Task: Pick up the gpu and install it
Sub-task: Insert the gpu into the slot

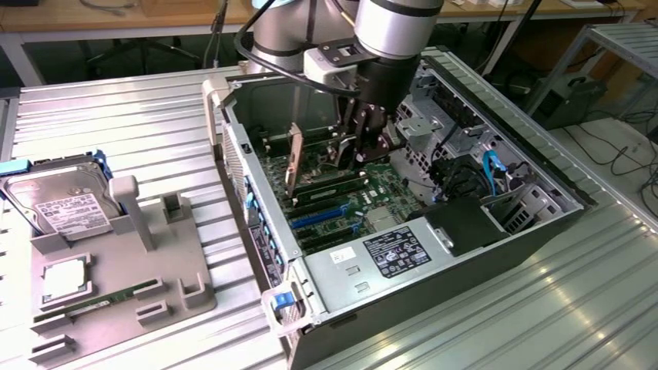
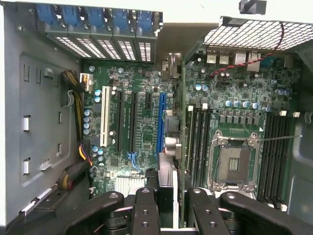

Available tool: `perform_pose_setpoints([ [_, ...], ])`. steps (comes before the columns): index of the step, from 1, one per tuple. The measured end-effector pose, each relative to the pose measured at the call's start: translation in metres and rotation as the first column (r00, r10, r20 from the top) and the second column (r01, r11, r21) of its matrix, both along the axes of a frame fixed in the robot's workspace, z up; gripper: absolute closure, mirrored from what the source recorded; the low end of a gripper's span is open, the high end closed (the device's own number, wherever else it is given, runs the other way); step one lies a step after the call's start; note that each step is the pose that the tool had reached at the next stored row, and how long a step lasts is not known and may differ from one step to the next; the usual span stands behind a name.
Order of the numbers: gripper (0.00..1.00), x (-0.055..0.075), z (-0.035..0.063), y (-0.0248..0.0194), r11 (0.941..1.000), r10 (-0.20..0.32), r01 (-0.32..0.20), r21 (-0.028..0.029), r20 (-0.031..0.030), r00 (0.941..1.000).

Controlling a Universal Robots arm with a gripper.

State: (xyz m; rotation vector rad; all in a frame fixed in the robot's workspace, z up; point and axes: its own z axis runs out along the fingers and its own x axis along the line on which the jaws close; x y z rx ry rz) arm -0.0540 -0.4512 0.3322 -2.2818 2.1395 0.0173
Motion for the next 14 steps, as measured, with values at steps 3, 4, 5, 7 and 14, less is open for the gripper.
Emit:
perform_pose_setpoints([
  [3,0.72,0.0002,-0.0010,0.0000,1.0000,0.000,0.000,0.0002,0.0001,1.0000],
  [4,0.72,0.0002,-0.0017,0.0000,1.0000,0.000,0.000,0.0003,0.0001,1.0000],
  [5,0.72,0.0002,-0.0025,0.0000,1.0000,0.000,0.000,0.0002,0.0001,1.0000],
  [7,0.72,0.0002,-0.0044,0.0000,1.0000,0.000,0.000,0.0001,0.0000,1.0000],
  [14,0.72,0.0002,-0.0093,0.0000,1.0000,0.000,0.000,0.0000,0.0000,1.0000],
])
